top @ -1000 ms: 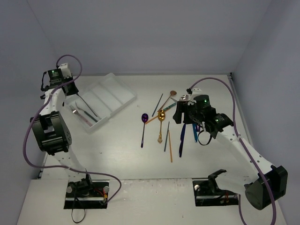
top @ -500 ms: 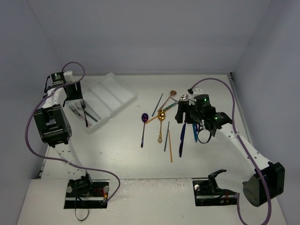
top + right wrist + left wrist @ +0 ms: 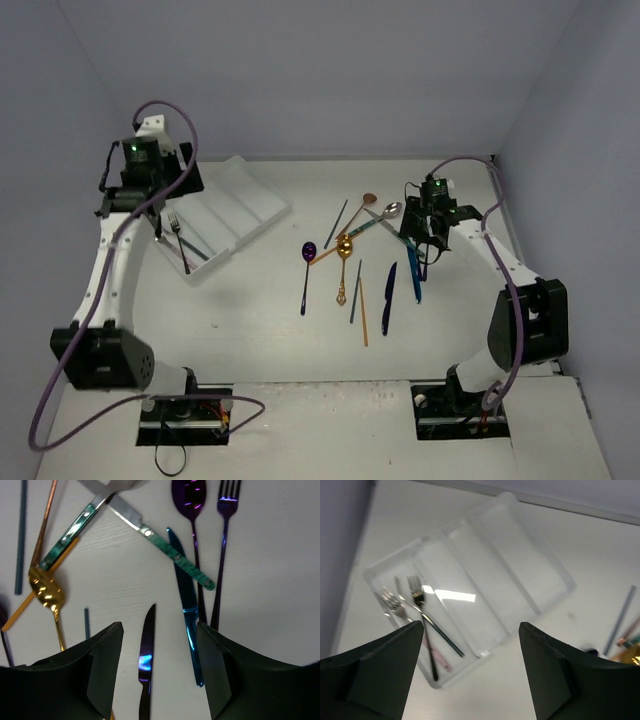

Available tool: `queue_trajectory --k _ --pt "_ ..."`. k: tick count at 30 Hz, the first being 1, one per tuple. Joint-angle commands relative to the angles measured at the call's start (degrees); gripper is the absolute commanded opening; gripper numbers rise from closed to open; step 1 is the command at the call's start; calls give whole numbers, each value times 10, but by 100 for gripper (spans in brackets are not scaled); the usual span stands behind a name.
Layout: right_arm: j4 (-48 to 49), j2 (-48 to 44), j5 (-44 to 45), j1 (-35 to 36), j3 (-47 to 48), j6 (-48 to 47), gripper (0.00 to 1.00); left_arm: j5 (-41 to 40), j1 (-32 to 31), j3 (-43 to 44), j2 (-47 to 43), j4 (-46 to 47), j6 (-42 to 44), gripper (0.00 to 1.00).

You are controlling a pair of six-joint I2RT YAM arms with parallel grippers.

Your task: Sort the eating utensils into containers

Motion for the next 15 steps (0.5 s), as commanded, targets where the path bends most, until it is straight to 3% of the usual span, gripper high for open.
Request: queue_trajectory --k 1,7,11,15 --pt "1 50 35 -44 44 8 53 -27 -99 -91 -101 -33 -90 75" --pt "2 118 43 -89 80 -6 45 -45 -223 -174 -206 -78 -118 75" --pt "3 167 54 -101 107 -21 45 -46 -245 -219 -272 -86 -144 75" --pt "4 208 30 -110 133 -27 43 -40 -246 -221 -283 -115 -142 75"
